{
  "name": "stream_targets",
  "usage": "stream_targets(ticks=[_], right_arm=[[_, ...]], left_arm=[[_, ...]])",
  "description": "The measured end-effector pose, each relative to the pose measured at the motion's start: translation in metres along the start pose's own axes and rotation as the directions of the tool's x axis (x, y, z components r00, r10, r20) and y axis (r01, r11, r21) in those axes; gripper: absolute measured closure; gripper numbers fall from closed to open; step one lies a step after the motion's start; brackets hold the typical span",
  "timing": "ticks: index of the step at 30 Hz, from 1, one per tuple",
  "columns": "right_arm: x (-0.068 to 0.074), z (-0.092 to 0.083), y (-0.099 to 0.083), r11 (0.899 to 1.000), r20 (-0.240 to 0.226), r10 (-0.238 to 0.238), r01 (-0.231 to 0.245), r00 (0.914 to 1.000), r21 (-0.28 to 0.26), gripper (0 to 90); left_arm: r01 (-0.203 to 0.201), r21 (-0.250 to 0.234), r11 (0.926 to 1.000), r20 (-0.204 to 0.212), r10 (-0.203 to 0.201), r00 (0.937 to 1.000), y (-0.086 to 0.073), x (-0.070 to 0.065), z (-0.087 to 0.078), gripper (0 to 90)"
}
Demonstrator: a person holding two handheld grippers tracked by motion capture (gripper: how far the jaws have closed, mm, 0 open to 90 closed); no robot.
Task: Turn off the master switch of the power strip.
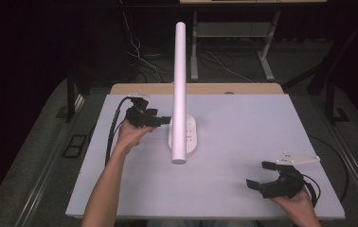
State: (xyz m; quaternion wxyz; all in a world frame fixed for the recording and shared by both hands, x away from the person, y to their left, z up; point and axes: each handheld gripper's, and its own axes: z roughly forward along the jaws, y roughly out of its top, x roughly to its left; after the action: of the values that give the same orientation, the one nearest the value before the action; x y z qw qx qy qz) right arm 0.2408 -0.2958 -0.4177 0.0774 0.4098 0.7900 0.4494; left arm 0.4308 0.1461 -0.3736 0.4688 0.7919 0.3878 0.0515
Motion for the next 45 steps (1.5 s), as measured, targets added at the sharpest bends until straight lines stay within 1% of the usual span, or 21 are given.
stream_targets(ticks=[3,6,7,12,20,23,24,26,27,30,31,32,33,34,35,36,38,39,42,43,45], right_arm=[[0.000,0.000,0.000,1.000,0.000,0.000,0.000,1.0000,0.000,0.0],[0.000,0.000,0.000,1.000,0.001,-0.001,0.001,1.0000,0.000,0.0],[0.000,0.000,0.000,1.000,0.001,-0.001,0.001,1.0000,0.000,0.0],[-0.001,0.000,0.000,1.000,-0.001,0.001,-0.001,1.0000,0.000,0.0],[-0.001,0.000,0.000,1.000,0.000,-0.001,0.001,1.0000,0.003,0.0],[-0.001,0.000,0.000,1.000,-0.002,-0.003,0.003,1.0000,0.005,0.0],[-0.001,0.000,0.000,1.000,-0.002,-0.002,0.002,1.0000,0.006,0.0],[-0.001,0.000,0.000,1.000,-0.003,-0.001,0.001,1.0000,0.008,0.0],[-0.001,0.000,0.000,1.000,-0.003,-0.001,0.001,1.0000,0.008,0.0],[-0.002,0.000,0.000,1.000,-0.004,0.000,0.000,1.0000,0.007,0.0],[-0.002,-0.001,0.000,1.000,-0.004,0.005,-0.005,1.0000,0.010,0.0],[-0.002,-0.001,0.000,1.000,-0.004,0.006,-0.006,1.0000,0.011,0.0],[-0.002,-0.001,0.000,1.000,-0.003,0.007,-0.007,1.0000,0.011,0.0],[-0.002,-0.001,0.000,1.000,-0.001,-0.002,0.002,1.0000,0.005,0.0],[-0.002,-0.001,0.000,1.000,-0.001,-0.002,0.002,1.0000,0.005,0.0],[-0.002,-0.001,0.000,1.000,0.000,-0.001,0.001,1.0000,0.005,0.0],[-0.003,-0.001,0.000,1.000,0.000,0.001,-0.001,1.0000,0.006,0.0],[-0.003,-0.001,0.000,1.000,0.000,0.003,-0.003,1.0000,0.006,0.0],[-0.003,-0.001,-0.001,1.000,0.000,0.003,-0.003,1.0000,0.007,0.0],[-0.003,-0.001,-0.001,1.000,0.000,0.003,-0.003,1.0000,0.008,0.0],[-0.003,-0.001,-0.001,1.000,0.000,0.000,0.000,1.0000,0.007,0.0]], left_arm=[[0.000,-0.006,1.0000,0.008,0.001,1.0000,0.000,0.001,0.002,21.1],[0.008,-0.013,0.9999,0.014,-0.008,0.9999,0.000,0.001,0.005,25.3],[0.010,-0.015,0.9998,0.014,-0.010,0.9998,-0.001,0.001,0.006,25.3],[0.015,-0.018,0.9997,0.037,-0.014,0.9992,-0.002,0.004,0.010,30.3],[0.028,-0.025,0.9993,0.044,-0.027,0.9987,-0.004,0.008,0.018,35.9],[0.033,-0.029,0.9990,0.043,-0.031,0.9986,-0.005,0.010,0.022,37.0],[0.048,-0.033,0.9983,0.045,-0.046,0.9979,-0.005,0.011,0.024,37.3],[0.045,-0.033,0.9984,0.042,-0.044,0.9982,-0.006,0.012,0.024,37.7],[0.056,-0.036,0.9978,0.042,-0.054,0.9977,-0.006,0.013,0.025,37.7],[0.063,-0.036,0.9974,0.039,-0.061,0.9973,-0.007,0.015,0.028,38.4],[0.073,-0.043,0.9964,0.046,-0.071,0.9964,-0.008,0.016,0.029,38.6],[0.073,-0.043,0.9964,0.046,-0.071,0.9964,-0.008,0.016,0.029,39.0],[0.077,-0.054,0.9956,0.052,-0.074,0.9959,-0.009,0.016,0.030,39.9],[0.077,-0.054,0.9956,0.052,-0.074,0.9959,-0.009,0.016,0.030,41.3],[0.071,-0.054,0.9961,0.054,-0.068,0.9962,-0.009,0.016,0.031,41.3],[0.072,-0.053,0.9960,0.055,-0.069,0.9961,-0.009,0.016,0.032,44.2],[0.073,-0.057,0.9957,0.056,-0.070,0.9960,-0.010,0.015,0.035,46.2],[0.067,-0.054,0.9963,0.057,-0.064,0.9963,-0.010,0.015,0.035,49.2],[0.068,-0.055,0.9961,0.047,-0.066,0.9967,-0.010,0.015,0.037,51.4],[0.067,-0.054,0.9963,0.047,-0.065,0.9968,-0.010,0.015,0.038,54.7],[0.080,-0.053,0.9954,0.040,-0.078,0.9962,-0.011,0.015,0.039,56.5]])
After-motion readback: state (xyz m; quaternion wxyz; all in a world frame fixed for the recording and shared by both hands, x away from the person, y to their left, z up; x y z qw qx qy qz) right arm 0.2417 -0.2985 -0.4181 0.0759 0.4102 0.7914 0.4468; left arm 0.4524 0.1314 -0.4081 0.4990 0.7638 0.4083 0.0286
